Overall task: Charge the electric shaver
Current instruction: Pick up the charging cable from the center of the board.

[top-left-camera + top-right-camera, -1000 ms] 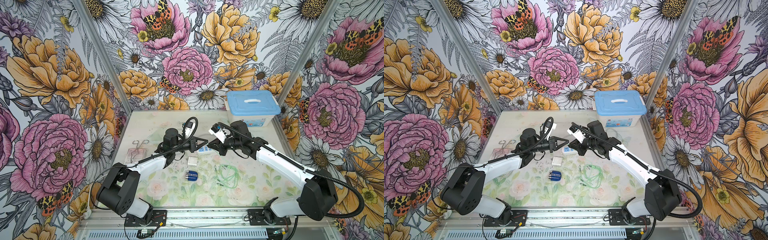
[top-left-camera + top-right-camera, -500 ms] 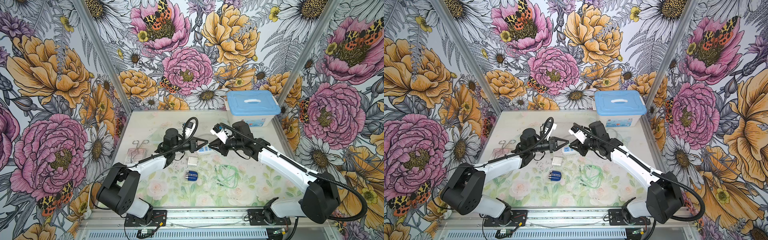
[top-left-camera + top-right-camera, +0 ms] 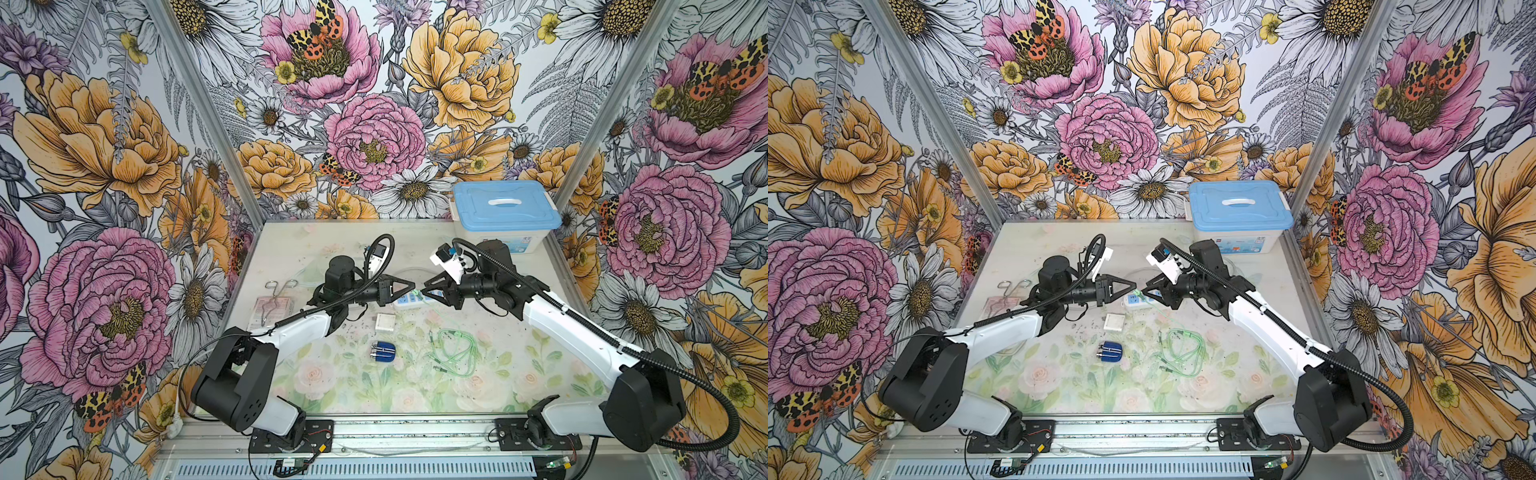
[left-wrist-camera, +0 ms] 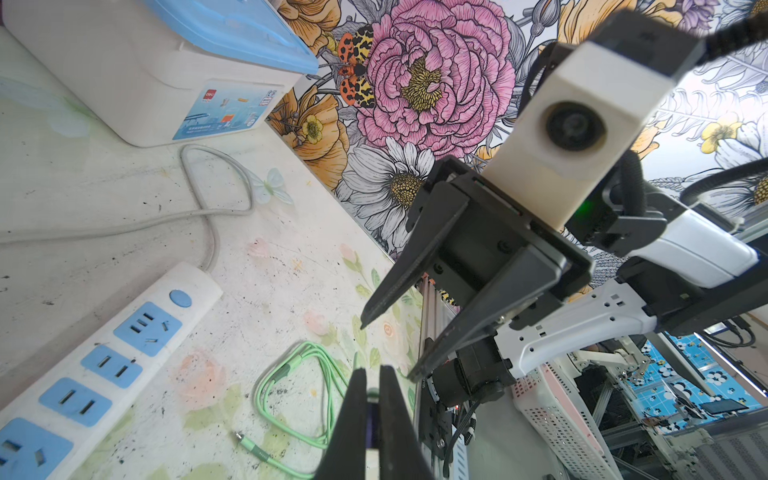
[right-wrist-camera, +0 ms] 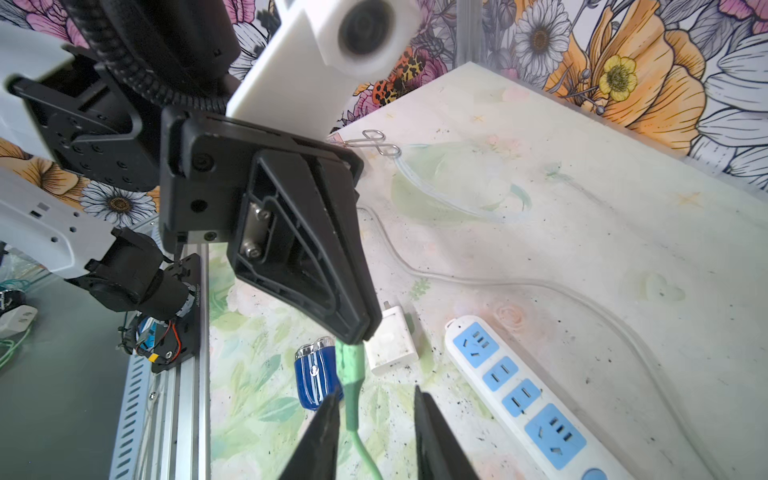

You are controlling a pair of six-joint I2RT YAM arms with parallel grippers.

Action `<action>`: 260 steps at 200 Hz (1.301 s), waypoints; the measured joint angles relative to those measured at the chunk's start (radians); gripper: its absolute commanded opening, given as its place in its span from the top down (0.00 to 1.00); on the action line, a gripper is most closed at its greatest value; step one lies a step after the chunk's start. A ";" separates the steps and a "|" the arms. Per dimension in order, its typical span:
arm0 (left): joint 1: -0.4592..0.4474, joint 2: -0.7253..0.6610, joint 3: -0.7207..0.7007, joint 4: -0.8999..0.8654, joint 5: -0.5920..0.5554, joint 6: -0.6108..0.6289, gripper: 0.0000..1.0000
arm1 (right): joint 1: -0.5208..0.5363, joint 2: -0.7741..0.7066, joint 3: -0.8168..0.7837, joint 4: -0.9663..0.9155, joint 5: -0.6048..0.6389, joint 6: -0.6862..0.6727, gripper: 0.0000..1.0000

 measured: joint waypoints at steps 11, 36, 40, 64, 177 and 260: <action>0.000 -0.004 0.012 -0.023 0.007 0.009 1.00 | -0.004 0.004 0.000 0.000 -0.020 0.000 0.66; 0.000 -0.010 0.038 -0.054 0.024 0.024 1.00 | -0.005 0.022 0.000 0.000 -0.062 0.001 0.67; 0.000 -0.010 0.041 -0.057 0.027 0.027 1.00 | -0.005 0.024 0.000 0.000 -0.066 0.000 0.67; -0.006 -0.010 0.053 -0.072 0.030 0.035 1.00 | -0.005 0.043 0.000 0.000 -0.089 0.000 0.67; -0.034 0.017 0.088 -0.094 0.029 0.051 1.00 | 0.002 0.080 0.005 -0.001 -0.129 -0.001 0.77; -0.036 0.019 0.088 -0.121 0.037 0.080 1.00 | 0.002 0.078 0.013 0.000 -0.129 -0.001 0.75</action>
